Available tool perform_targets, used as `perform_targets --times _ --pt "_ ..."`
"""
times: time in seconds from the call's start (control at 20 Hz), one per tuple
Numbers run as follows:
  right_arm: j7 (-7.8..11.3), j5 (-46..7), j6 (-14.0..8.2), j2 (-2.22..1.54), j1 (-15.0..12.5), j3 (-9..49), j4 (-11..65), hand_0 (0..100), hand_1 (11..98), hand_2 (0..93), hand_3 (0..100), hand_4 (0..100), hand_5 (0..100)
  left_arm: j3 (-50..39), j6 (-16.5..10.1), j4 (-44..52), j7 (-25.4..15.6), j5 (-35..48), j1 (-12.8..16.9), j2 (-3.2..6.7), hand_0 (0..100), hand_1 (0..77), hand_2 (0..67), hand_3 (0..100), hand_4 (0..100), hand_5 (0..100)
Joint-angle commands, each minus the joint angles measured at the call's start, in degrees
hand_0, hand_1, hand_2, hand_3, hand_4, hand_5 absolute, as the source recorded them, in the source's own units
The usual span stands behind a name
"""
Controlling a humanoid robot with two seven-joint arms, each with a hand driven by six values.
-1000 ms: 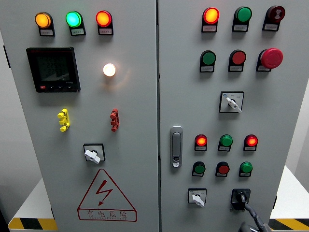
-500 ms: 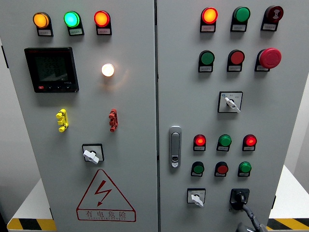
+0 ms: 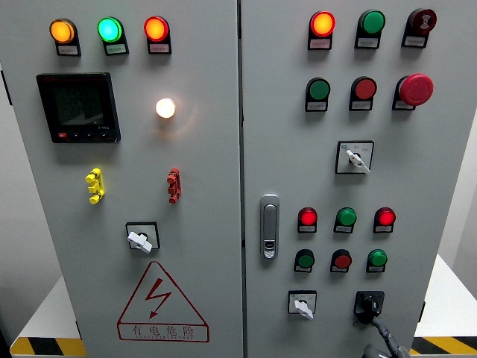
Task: Trip black knob to open circuit
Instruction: 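Grip the black knob with the right hand and twist it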
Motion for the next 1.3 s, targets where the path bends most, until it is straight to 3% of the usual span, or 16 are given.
perform_targets --times 0.0,1.1,1.2,1.25 --pt "-0.09 0.02 0.01 0.00 0.00 -0.03 0.11 100 60.8 0.0 92 96 100 0.00 0.00 0.00 0.00 0.00 0.09 -0.05 0 0.0 19.5 26 10 9" --pt "-0.26 -0.16 0.01 0.00 -0.08 -0.56 0.20 100 58.6 0.0 93 97 100 0.00 0.00 0.00 0.00 0.00 0.00 -0.05 0 0.0 19.5 26 10 9" --pt "-0.26 -0.07 0.01 0.09 -0.08 -0.39 0.02 100 58.4 0.0 93 97 100 0.00 0.00 0.00 0.00 0.00 0.00 0.04 0 0.0 19.5 26 10 9" --pt "-0.26 -0.16 0.01 0.44 0.09 -0.30 -0.15 100 57.9 0.0 93 97 100 0.00 0.00 0.00 0.00 0.00 0.00 0.04 0 0.0 19.5 26 10 9"
